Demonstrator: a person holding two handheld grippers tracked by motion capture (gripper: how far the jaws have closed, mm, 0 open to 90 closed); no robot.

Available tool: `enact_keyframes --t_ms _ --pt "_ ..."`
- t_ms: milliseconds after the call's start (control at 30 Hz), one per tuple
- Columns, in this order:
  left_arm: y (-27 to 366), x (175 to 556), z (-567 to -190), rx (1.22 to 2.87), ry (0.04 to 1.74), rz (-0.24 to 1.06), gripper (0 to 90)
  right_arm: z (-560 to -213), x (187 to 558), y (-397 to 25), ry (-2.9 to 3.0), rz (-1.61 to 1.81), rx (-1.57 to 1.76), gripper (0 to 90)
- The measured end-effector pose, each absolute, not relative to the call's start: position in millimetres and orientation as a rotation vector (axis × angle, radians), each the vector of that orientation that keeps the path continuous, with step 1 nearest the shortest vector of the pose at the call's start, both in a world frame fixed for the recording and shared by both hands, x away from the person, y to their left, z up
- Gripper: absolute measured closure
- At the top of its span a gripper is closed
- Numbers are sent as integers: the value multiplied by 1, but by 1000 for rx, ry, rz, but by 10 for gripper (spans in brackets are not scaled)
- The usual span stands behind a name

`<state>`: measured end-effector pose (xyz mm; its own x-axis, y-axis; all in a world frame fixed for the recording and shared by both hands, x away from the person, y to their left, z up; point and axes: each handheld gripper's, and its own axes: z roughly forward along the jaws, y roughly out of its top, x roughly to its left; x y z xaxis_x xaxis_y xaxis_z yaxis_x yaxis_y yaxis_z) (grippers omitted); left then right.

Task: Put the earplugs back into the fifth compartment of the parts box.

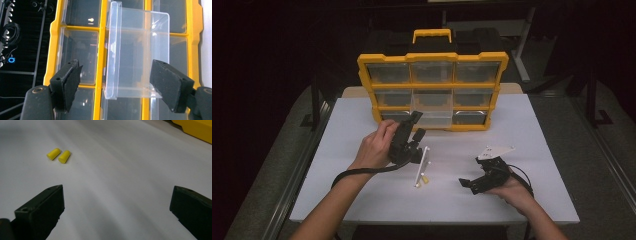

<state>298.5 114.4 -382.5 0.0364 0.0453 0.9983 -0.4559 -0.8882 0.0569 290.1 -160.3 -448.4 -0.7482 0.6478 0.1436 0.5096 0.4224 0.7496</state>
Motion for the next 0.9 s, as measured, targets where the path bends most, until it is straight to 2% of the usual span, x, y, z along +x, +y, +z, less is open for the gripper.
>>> enact_keyframes --t_ms 267,567,767,900 --pt "123 296 -389 1950 -387 1917 139 -448 290 -160 2503 1231 1027 0" --pt "136 294 -403 1969 -349 1885 95 -448 290 -161 2501 1225 1024 0" --pt "143 293 -413 1968 -321 1895 6 -448 289 -161 2503 1223 1026 0" --pt "148 292 -417 1971 -312 1893 0 -448 289 -160 2505 1221 1025 0"
